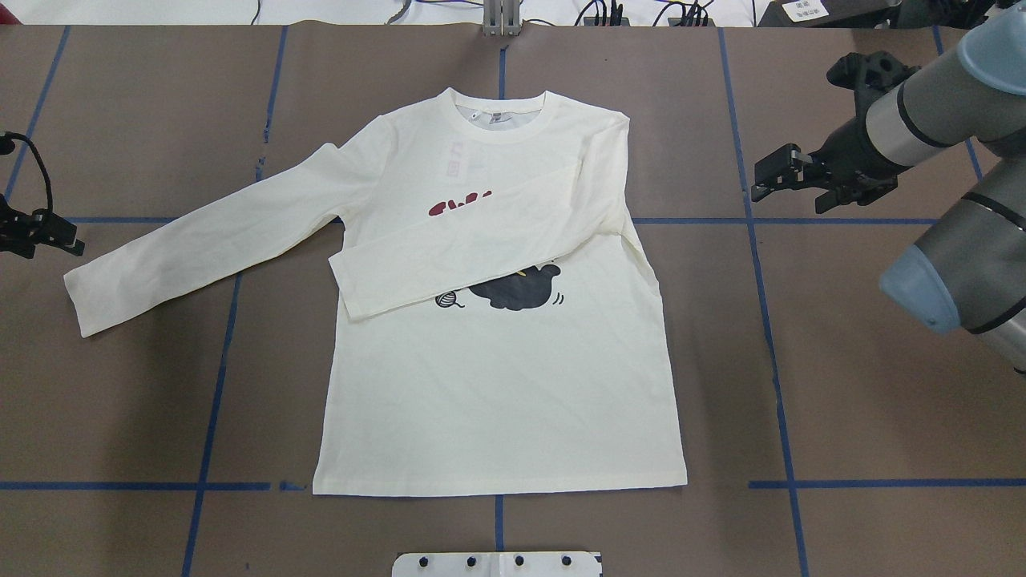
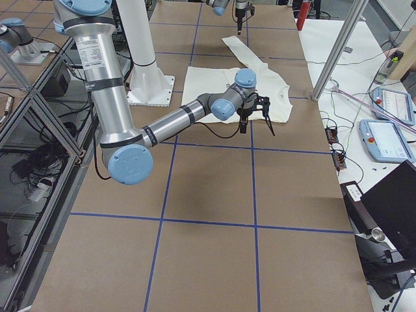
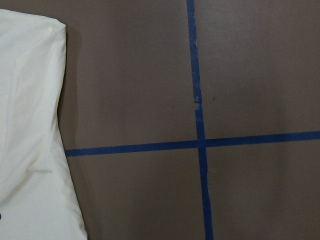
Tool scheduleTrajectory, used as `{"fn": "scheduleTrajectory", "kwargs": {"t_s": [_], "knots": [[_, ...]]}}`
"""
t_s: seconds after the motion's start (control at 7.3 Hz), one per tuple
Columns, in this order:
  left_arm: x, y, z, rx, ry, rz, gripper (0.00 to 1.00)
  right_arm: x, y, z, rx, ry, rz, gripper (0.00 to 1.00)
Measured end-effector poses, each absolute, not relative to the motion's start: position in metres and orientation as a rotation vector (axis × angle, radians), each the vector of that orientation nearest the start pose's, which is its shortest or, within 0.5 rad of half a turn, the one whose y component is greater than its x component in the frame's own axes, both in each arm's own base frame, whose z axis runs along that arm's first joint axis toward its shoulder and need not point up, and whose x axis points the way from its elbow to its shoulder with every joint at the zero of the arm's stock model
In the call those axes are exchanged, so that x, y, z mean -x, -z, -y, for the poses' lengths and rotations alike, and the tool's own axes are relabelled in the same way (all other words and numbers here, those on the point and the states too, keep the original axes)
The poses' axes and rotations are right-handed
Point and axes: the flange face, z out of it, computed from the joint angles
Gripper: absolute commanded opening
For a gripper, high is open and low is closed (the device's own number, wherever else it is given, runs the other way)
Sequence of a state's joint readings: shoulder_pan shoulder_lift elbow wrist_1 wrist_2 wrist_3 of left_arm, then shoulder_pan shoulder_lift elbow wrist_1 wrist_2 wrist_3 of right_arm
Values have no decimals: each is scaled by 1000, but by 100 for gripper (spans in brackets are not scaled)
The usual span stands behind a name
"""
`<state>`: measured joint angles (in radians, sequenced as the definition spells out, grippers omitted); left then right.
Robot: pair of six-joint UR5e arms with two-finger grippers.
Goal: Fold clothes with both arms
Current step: 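Release the sleeve and lift the right gripper away from the shirt, then grasp the cuff of the other sleeve with the left gripper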
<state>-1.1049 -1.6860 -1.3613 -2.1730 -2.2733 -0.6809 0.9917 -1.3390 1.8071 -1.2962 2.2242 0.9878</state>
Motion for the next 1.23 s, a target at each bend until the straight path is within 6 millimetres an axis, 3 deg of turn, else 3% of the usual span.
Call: {"fn": "scheduleTrajectory", "kwargs": {"t_s": [0.27, 0.55, 0.69, 1.23], "knots": [[-209, -643, 526, -18, -6, -836, 53, 252, -392, 520, -68, -135, 942, 99], [-212, -645, 522, -15, -16, -834, 36, 253, -393, 519, -66, -136, 940, 99], [-212, -644, 521, -15, -18, -834, 1, 253, -392, 519, -66, -137, 942, 99], [-213, -635, 521, -22, -26, -846, 0, 254, -391, 519, -62, -139, 944, 99]]}}
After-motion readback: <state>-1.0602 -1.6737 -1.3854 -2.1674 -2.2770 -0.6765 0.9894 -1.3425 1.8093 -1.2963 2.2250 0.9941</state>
